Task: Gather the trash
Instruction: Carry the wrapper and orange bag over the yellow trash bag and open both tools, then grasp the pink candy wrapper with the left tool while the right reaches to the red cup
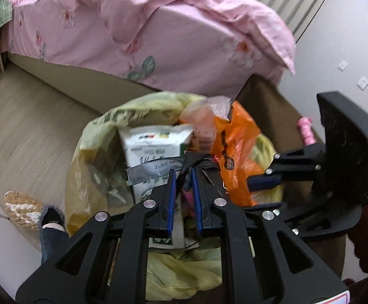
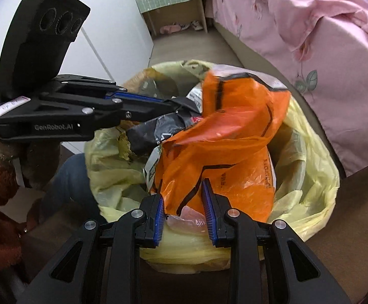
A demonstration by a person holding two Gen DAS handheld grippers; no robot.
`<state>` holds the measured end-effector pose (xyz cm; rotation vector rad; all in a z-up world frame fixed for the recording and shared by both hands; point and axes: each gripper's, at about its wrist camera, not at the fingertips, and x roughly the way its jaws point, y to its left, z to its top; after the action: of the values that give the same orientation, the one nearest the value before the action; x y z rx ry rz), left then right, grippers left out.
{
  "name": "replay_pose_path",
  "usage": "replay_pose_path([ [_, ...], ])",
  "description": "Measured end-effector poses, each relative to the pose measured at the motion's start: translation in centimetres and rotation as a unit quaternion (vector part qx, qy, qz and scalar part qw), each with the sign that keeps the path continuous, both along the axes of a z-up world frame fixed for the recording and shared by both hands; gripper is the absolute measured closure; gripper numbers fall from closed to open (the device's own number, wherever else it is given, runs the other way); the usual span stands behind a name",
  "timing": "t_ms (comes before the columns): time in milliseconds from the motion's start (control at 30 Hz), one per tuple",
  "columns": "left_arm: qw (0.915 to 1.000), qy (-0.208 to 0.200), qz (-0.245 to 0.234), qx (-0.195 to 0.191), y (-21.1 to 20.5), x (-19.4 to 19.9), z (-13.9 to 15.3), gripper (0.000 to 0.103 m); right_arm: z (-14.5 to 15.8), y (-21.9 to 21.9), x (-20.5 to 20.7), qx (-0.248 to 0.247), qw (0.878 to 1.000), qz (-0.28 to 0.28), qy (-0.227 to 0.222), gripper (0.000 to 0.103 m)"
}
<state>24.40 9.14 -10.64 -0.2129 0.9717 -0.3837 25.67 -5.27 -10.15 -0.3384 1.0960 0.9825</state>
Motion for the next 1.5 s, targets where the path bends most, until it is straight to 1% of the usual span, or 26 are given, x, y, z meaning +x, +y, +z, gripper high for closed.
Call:
replay_pose_path([
  [67,0.9998,0.002,-0.004,0.018,-0.2,-0.2,-0.3,0.091,-0.3,0.0,0.4,0.000,1.000,0.005,0.005,0.076],
  [133,0.9996,0.005,-0.008,0.027,-0.2,-0.4,-0.5,0.091,-0.4,0.1,0.7,-0.002,1.000,0.010,0.005,0.076],
  [233,0.9995,0.011,-0.007,0.029,-0.1,-0.2,-1.1,0.091,-0.6,0.1,0.8,-0.004,1.000,0.011,0.001,0.076],
  [367,0.9995,0.015,-0.001,0.027,0.1,-0.2,-1.4,0.091,0.2,-0.3,-0.1,-0.003,1.000,0.002,-0.007,0.076],
  [533,0.9996,0.010,0.003,0.027,-0.1,-0.6,-0.9,0.091,2.2,-1.7,-2.0,0.006,0.999,0.000,-0.040,0.064],
  [667,0.9998,-0.002,0.012,0.017,0.2,-1.3,0.1,0.090,3.9,-3.9,-3.5,0.019,0.998,-0.030,-0.061,0.062],
  [733,0.9997,-0.005,0.016,0.017,0.5,-1.9,0.7,0.083,4.9,-5.4,-4.5,0.024,0.995,-0.054,-0.081,0.061],
  [800,0.9996,-0.008,0.021,0.016,0.8,-2.4,1.3,0.068,5.7,-6.9,-5.5,0.028,0.993,-0.074,-0.093,0.061],
  [900,0.9991,-0.019,0.031,0.019,1.3,-3.4,2.5,0.060,6.9,-9.5,-7.0,0.029,0.985,-0.118,-0.119,0.061],
  [967,0.9985,-0.027,0.042,0.021,1.6,-3.8,3.3,0.057,7.5,-11.7,-7.9,0.035,0.979,-0.157,-0.129,0.061],
  [1033,0.9977,-0.037,0.054,0.014,1.8,-4.4,4.2,0.056,8.0,-13.4,-8.7,0.050,0.973,-0.184,-0.131,0.061],
  [1100,0.9972,-0.052,0.053,0.007,1.3,-4.9,5.3,0.054,8.7,-16.2,-10.5,0.066,0.962,-0.226,-0.139,0.061],
  [1167,0.9964,-0.072,0.044,0.005,0.1,-5.5,6.2,0.051,9.0,-18.6,-12.4,0.064,0.949,-0.265,-0.159,0.061],
  [1233,0.9955,-0.091,0.024,-0.003,-1.9,-6.0,7.0,0.051,9.2,-20.1,-13.6,0.057,0.939,-0.292,-0.175,0.061],
  [1267,0.9952,-0.097,0.011,-0.008,-3.2,-6.1,7.3,0.050,9.3,-21.7,-15.0,0.057,0.929,-0.316,-0.181,0.060],
  [1300,0.9949,-0.101,0.001,-0.011,-4.2,-6.2,7.4,0.050,9.2,-22.2,-15.4,0.059,0.926,-0.326,-0.181,0.060],
  [1367,0.9940,-0.104,-0.029,-0.018,-7.0,-6.2,7.6,0.050,9.3,-24.4,-17.4,0.065,0.913,-0.357,-0.188,0.054],
  [1400,0.9931,-0.105,-0.047,-0.021,-8.7,-6.3,7.6,0.050,9.3,-25.4,-18.3,0.064,0.906,-0.369,-0.195,0.049],
  [1433,0.9918,-0.107,-0.067,-0.022,-10.5,-6.3,7.6,0.050,9.3,-25.9,-18.7,0.063,0.903,-0.375,-0.199,0.046],
  [1467,0.9903,-0.109,-0.084,-0.022,-11.9,-6.3,7.6,0.050,9.2,-27.0,-19.6,0.061,0.896,-0.388,-0.206,0.045],
  [1500,0.9868,-0.114,-0.113,-0.019,-14.3,-6.4,7.5,0.050,9.1,-28.0,-20.4,0.057,0.890,-0.400,-0.209,0.042],
])
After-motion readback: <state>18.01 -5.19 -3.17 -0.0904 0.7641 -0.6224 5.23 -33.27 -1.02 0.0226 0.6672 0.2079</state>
